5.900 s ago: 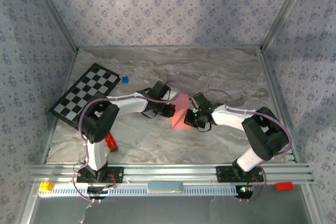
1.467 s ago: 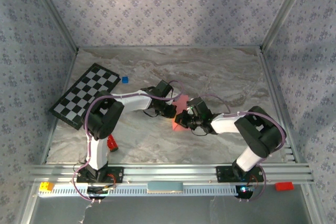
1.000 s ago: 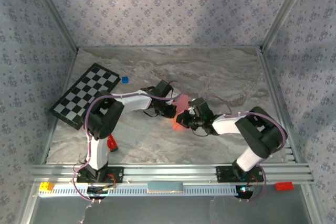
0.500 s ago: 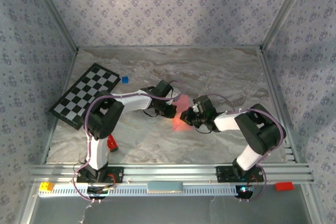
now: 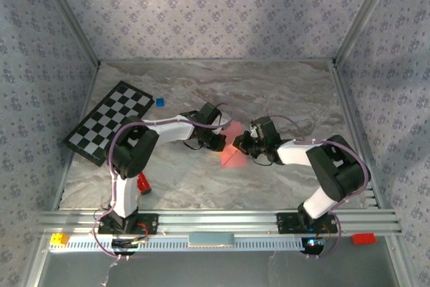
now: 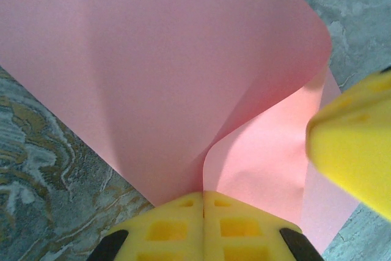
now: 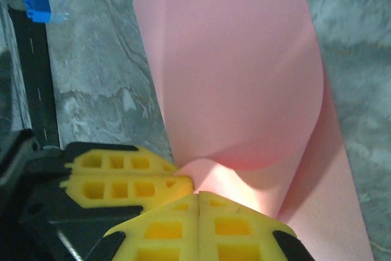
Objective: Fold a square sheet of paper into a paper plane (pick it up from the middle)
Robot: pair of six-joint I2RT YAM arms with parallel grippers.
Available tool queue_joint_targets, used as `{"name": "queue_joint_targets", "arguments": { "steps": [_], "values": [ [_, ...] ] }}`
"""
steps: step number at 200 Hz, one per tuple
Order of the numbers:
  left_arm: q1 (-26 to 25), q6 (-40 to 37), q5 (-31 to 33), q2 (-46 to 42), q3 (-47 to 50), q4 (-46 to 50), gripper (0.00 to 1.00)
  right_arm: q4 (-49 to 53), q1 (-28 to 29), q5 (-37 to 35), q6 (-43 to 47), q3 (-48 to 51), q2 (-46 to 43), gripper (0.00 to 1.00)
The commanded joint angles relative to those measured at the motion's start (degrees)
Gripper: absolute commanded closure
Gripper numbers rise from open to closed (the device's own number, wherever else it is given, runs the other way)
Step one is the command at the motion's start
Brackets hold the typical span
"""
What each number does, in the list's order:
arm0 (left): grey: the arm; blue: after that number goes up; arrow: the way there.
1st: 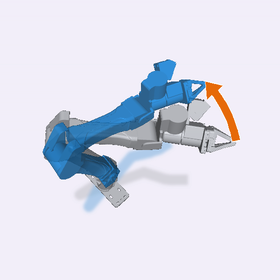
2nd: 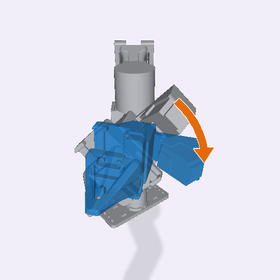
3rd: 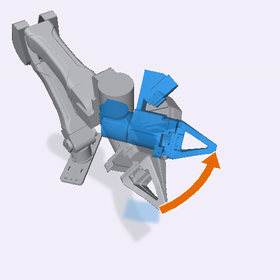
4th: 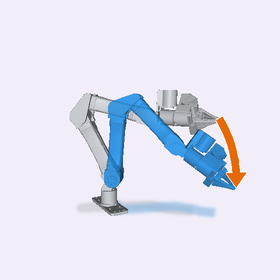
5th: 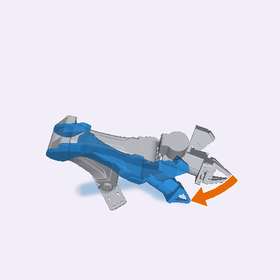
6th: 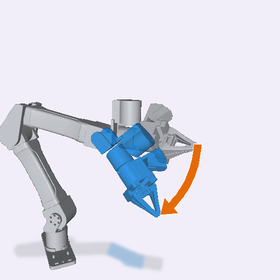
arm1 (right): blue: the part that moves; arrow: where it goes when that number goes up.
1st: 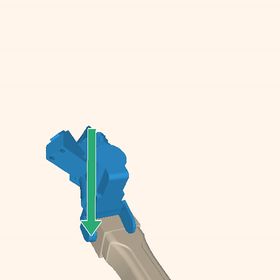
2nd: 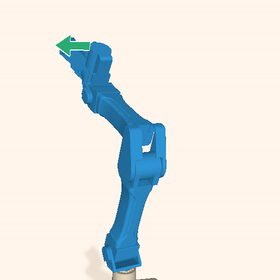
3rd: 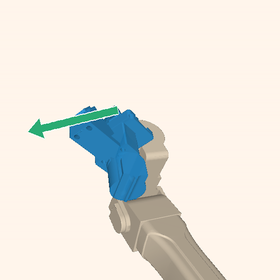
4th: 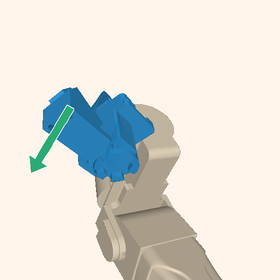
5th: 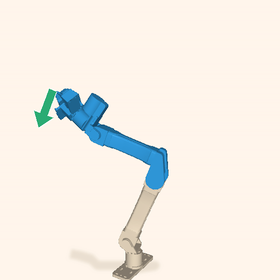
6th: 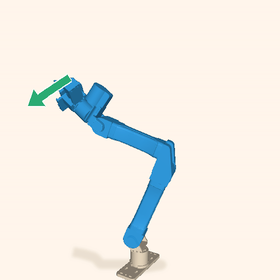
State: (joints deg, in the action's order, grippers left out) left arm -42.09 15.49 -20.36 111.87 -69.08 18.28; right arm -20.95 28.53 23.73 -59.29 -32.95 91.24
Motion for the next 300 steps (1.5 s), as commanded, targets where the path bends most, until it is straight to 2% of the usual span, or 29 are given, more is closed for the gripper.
{"name": "queue_joint_targets", "arguments": {
  "steps": [1,37,60,111,156,205,230,257,286,300],
  "values": [
    [0.3,-1.5,1.3,3.0,0.5,3.1,0.94,0.8,-0.8,1.7,0.9,-0.4,2.6,0.96],
    [0.3,-1.6,1.5,2.8,0.8,3.2,0.95,2.2,-1.6,-3.3,-1.1,2.4,5.1,0.96],
    [0.5,-1.7,1.6,2.8,1.1,3.1,0.95,-3.2,-2.2,-0.1,-3.1,3.7,5.1,0.96],
    [0.6,-2.0,1.6,2.7,1.1,3.2,0.95,5.2,-3.5,0.4,0.7,-1.7,-1.6,0.95],
    [0.7,-2.1,1.4,2.9,0.7,3.3,0.95,3.1,-4.6,1.8,1.2,-1.1,3.1,0.95],
    [0.7,-2.2,1.5,2.9,1.1,3.3,0.95,0.6,-5.8,-4.7,-3.3,3.9,3.0,0.96],
    [0.7,-2.2,1.1,2.9,1.1,3.2,0.95,2.7,-6.6,-3.9,-2.8,2.6,0.6,0.95],
    [0.7,-2.1,0.9,2.9,1.2,3.1,0.95,-3.6,-9.0,0.6,-6.1,3.6,-1.6,0.94],
    [0.6,-2.0,0.5,3.1,1.1,2.9,0.95,4.6,-7.3,1.6,-0.2,-1.4,-3.2,0.94],
    [0.7,-2.0,0.4,3.2,1.1,3.0,0.95,4.8,-6.1,2.5,0.5,-2.2,-2.1,0.94]
  ]
}}
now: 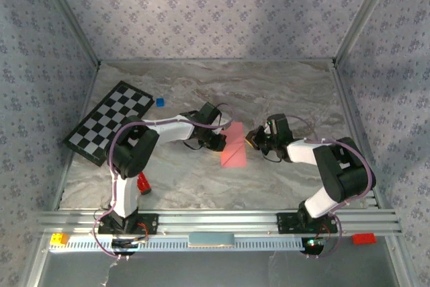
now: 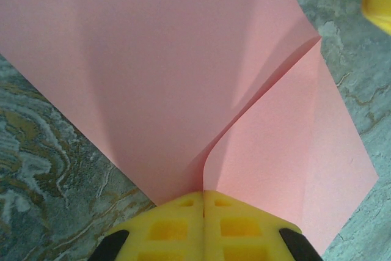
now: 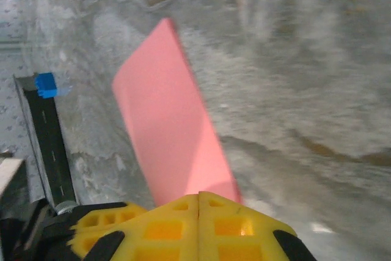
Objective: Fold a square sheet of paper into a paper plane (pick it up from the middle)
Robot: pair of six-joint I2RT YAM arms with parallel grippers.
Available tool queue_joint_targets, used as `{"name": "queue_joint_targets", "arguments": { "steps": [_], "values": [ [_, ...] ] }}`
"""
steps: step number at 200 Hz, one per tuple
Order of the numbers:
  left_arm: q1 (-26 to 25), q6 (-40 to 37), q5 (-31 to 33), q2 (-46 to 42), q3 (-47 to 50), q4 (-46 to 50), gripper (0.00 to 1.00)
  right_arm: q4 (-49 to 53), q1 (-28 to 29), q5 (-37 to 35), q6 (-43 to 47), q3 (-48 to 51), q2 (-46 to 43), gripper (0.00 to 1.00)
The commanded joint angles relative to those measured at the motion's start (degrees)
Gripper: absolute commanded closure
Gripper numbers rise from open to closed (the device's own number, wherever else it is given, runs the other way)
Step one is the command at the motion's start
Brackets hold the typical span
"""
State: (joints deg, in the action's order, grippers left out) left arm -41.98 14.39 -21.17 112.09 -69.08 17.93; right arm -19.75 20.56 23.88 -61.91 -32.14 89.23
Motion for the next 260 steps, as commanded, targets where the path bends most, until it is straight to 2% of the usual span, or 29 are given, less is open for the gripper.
{"name": "queue_joint_targets", "arguments": {
  "steps": [1,53,71,138,184,211,260],
  "values": [
    [0.5,-0.9,1.2,2.9,1.1,3.3,0.95,3.5,2.0,2.3,3.1,-3.1,-0.1,0.94],
    [0.5,-0.9,1.0,3.0,1.1,3.4,0.95,2.0,2.1,0.5,1.3,-0.8,6.6,0.95],
    [0.5,-0.9,1.0,2.9,1.1,3.5,0.95,-2.1,1.4,-0.3,-1.9,1.1,7.6,0.95],
    [0.5,-1.2,0.8,3.2,1.0,4.1,0.95,-5.4,0.1,-3.6,-2.9,2.1,2.3,0.93],
    [0.6,-1.3,0.8,3.2,0.8,4.2,0.95,-0.7,4.1,-2.3,1.4,1.0,-2.3,0.93],
    [0.5,-1.3,0.9,3.4,0.7,4.2,0.95,-5.2,5.2,0.3,-2.3,3.1,-0.8,0.93],
    [0.6,-1.7,1.3,3.7,0.9,4.3,0.95,-4.6,8.3,2.7,-0.5,-1.1,3.6,0.94]
  ]
}}
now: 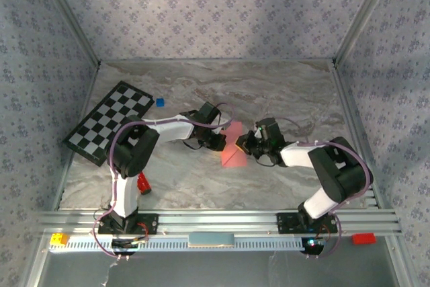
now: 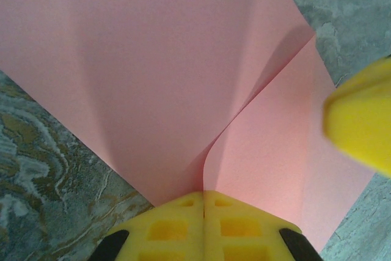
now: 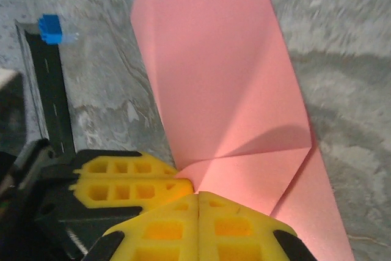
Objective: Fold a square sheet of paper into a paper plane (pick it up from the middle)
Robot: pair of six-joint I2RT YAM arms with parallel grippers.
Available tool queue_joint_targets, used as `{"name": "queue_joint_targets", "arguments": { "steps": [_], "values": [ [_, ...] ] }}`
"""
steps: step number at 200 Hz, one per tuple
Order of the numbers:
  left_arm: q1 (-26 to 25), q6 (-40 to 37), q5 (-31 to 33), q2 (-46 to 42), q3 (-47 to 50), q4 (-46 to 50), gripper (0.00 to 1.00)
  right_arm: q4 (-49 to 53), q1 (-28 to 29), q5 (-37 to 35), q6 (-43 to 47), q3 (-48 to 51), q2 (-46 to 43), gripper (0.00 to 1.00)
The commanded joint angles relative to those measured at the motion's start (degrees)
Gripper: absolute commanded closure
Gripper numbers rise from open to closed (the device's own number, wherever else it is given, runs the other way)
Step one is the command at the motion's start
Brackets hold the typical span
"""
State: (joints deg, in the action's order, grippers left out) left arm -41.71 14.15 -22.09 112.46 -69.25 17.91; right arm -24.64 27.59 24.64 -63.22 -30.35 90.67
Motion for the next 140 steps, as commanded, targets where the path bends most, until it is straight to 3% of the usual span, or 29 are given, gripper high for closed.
{"name": "queue_joint_targets", "arguments": {
  "steps": [1,114,140],
  "values": [
    [0.3,-1.5,2.2,3.4,1.0,4.3,0.95,0.3,1.4,1.9,0.9,-3.0,2.2,0.94],
    [0.2,-0.8,3.3,3.1,1.0,4.1,0.94,-0.2,1.5,-2.0,0.3,1.7,7.1,0.96],
    [0.2,1.0,5.2,1.1,0.4,4.1,0.89,-0.3,1.4,-2.3,0.1,2.0,6.7,0.96]
  ]
}}
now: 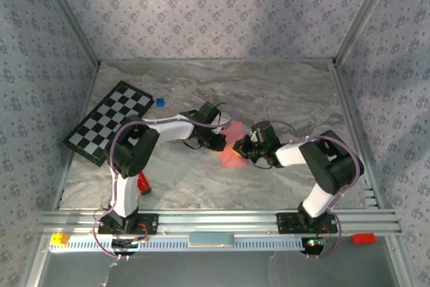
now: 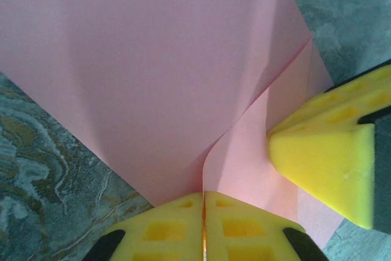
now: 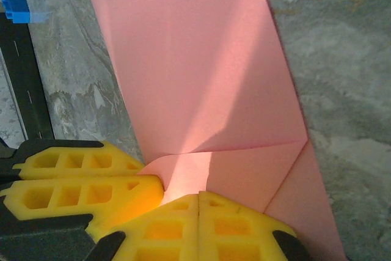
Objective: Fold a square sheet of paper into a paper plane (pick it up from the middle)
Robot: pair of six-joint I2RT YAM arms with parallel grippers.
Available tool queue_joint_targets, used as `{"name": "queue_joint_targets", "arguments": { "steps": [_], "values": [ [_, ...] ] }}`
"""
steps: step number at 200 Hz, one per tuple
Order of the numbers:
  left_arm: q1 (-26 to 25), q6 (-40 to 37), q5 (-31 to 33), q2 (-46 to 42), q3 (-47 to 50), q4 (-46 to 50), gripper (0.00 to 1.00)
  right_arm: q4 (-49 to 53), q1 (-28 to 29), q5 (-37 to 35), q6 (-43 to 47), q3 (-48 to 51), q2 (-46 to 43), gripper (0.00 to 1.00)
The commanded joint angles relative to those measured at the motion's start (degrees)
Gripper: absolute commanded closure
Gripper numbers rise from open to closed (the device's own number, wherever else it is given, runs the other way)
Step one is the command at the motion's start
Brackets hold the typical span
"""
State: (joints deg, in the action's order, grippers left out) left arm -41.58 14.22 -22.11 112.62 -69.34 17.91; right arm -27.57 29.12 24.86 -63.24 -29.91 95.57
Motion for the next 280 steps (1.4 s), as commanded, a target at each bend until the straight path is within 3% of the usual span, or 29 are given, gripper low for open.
{"name": "queue_joint_targets", "arguments": {
  "steps": [1,34,67,78,97,132,162,212,280],
  "values": [
    [0.0,1.0,5.3,0.9,0.5,4.2,0.88,2.6,-0.1,-2.5,0.1,1.6,1.8,0.96],
    [0.0,3.8,9.1,-2.8,-1.9,7.7,0.75,4.0,-0.4,-2.7,0.6,1.2,1.4,0.96],
    [-0.1,6.9,10.8,-7.4,-2.6,10.9,0.70,4.1,-0.6,-2.5,0.6,1.2,1.4,0.96],
    [0.0,8.2,8.5,-9.1,-2.0,10.7,0.72,4.2,-0.6,-2.5,0.6,1.1,1.3,0.97],
    [-0.1,9.5,3.1,-11.0,-1.6,10.3,0.84,4.4,-0.6,-2.7,0.5,1.2,1.0,0.97],
    [-0.3,13.1,-14.4,-8.4,-1.6,6.3,0.95,6.6,-0.4,-3.6,0.9,1.2,0.1,0.97],
    [-1.4,14.1,-17.5,-5.0,-1.8,5.2,0.96,6.6,-0.6,-4.1,0.8,1.8,-0.2,0.97],
    [-3.4,13.1,-16.9,-1.3,-3.7,5.8,0.94,5.7,-0.6,-4.0,0.4,1.7,0.4,0.97],
    [-4.2,10.6,-11.2,2.0,-4.7,7.9,0.94,5.4,-0.6,-3.5,0.3,1.2,1.6,0.97]
  ]
}}
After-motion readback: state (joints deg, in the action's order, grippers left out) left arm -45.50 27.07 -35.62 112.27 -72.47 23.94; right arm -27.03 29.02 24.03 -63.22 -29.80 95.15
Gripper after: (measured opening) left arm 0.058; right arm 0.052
